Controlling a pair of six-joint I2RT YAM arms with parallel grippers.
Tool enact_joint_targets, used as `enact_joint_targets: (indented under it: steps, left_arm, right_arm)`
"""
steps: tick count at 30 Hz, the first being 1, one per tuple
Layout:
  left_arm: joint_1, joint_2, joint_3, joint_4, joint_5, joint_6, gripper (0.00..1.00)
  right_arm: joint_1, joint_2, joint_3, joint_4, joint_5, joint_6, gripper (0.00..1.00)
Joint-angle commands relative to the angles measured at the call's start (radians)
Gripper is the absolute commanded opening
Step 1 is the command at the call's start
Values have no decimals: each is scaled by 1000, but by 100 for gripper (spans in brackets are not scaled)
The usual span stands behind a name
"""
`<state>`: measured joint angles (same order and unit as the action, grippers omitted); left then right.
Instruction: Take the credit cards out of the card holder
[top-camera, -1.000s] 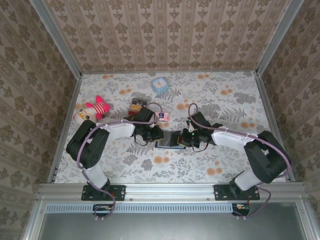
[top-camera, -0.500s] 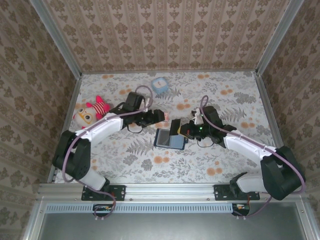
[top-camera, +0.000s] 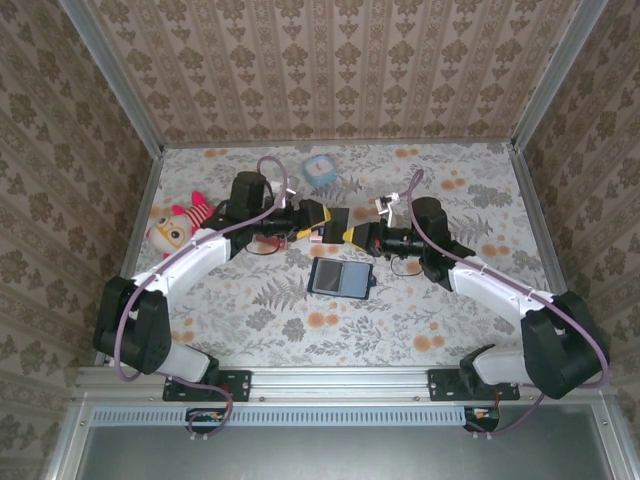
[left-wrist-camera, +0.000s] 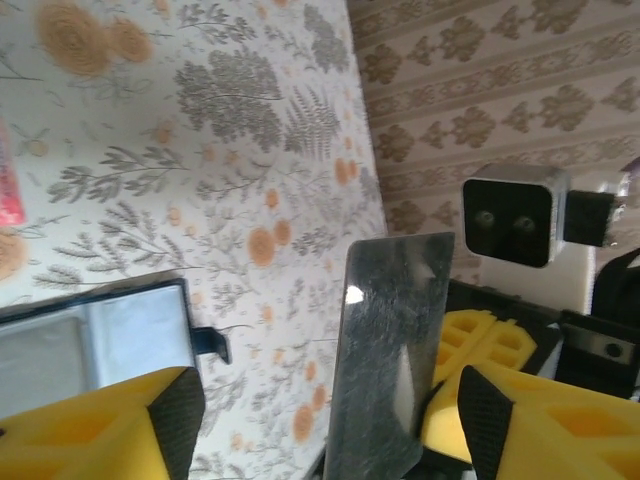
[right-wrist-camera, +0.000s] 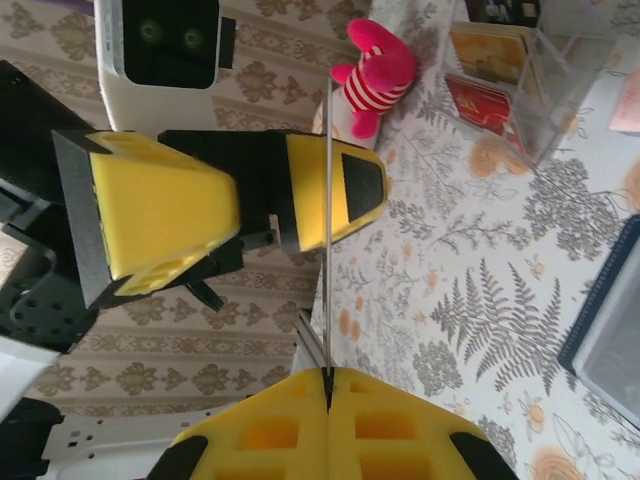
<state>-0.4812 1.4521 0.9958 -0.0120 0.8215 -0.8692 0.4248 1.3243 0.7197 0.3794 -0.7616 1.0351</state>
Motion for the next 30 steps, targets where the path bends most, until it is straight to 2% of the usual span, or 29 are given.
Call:
enact_joint_targets:
  steps: [1, 3, 9, 16, 19, 20, 22, 23, 26, 30]
  left_arm:
    - [12, 6, -23, 123, 90, -83, 60]
    - [13, 5, -32, 149, 100, -95, 49]
    - [19, -1, -52, 208, 126, -130, 28]
    - [18, -18, -70, 240, 128, -147, 14]
    - [18, -29, -78, 244, 123, -145, 3]
    - [18, -33, -79, 234, 118, -143, 0]
    - [18, -45, -84, 204, 97, -134, 0]
    - [46, -52, -85, 176, 83, -126, 0]
    - [49, -90, -89, 82, 30, -93, 0]
    - [49, -151, -70, -133, -99, -8, 0]
  right_arm:
    - [-6, 22, 30, 105, -52, 47, 0]
    - [-5, 31, 33, 116, -56, 57, 0]
    - [-7, 58, 34, 156, -68, 86, 0]
    - [-7, 59, 26, 198, -74, 108, 0]
    - [-6, 59, 27, 172, -77, 103, 0]
    - [-7, 59, 30, 139, -74, 92, 4]
    - [-8, 49, 34, 56, -60, 49, 21]
    - [-8, 35, 36, -5, -40, 17, 29]
    - [-9, -11, 63, -252, 65, -110, 55]
    - [-15, -56, 89, -475, 193, -244, 72]
